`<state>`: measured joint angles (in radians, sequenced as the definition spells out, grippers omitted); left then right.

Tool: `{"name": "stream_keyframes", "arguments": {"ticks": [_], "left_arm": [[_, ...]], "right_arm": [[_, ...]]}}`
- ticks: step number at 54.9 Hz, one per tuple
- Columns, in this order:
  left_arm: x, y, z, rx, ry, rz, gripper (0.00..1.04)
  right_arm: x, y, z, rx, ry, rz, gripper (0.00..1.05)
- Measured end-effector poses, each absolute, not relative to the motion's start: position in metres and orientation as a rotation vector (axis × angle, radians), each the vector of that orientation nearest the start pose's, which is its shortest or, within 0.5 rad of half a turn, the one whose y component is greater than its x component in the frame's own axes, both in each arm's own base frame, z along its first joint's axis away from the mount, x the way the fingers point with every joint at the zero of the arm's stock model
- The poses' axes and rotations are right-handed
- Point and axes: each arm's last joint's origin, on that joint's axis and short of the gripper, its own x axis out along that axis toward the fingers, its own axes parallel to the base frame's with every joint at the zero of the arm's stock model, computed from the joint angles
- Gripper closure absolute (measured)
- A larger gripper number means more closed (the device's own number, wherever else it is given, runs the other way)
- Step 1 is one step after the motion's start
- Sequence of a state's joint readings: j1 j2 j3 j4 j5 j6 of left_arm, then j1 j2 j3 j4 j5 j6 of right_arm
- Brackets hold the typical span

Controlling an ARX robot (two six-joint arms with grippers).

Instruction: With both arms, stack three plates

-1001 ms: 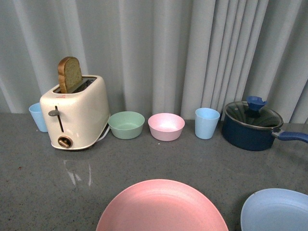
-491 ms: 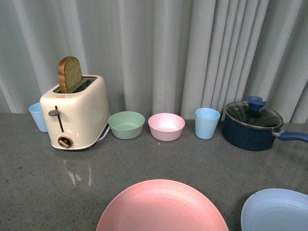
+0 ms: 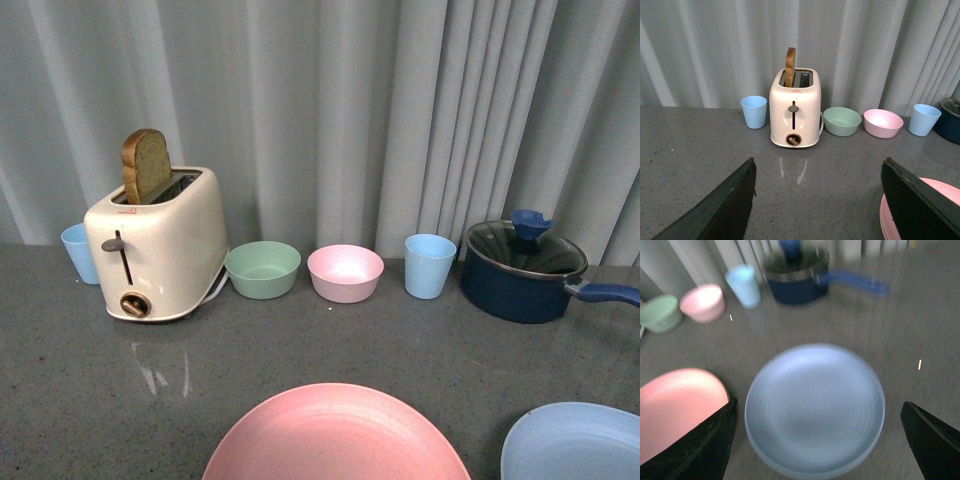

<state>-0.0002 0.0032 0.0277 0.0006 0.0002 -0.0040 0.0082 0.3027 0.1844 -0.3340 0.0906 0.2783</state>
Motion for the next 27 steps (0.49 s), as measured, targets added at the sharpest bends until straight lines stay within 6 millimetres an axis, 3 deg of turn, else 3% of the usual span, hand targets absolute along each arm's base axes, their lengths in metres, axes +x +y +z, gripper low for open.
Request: {"name": "stream_keyframes", "arguments": {"ticks": [5, 11, 13, 19, 27], "left_arm": [[0.096, 0.000, 0.173, -0.004, -0.026, 0.000, 0.05], [0.096, 0.000, 0.173, -0.004, -0.025, 0.000, 0.07], [0.096, 0.000, 0.173, -0.004, -0.025, 0.000, 0.07], [0.096, 0.000, 0.173, -0.004, -0.025, 0.000, 0.07], [0.096, 0.000, 0.173, -0.004, -0.026, 0.000, 0.07]], "right_arm": [[0.125, -0.010, 0.180, 0.328, 0.504, -0.137, 0.07], [0.155, -0.036, 0.188, 0.291, 0.523, -0.230, 0.07], [0.168, -0.053, 0.186, 0.280, 0.562, -0.284, 0.07], [0.192, -0.094, 0.160, 0.271, 0.733, -0.358, 0.07], [0.207, -0.114, 0.134, 0.218, 0.861, -0.340, 0.07]]}}
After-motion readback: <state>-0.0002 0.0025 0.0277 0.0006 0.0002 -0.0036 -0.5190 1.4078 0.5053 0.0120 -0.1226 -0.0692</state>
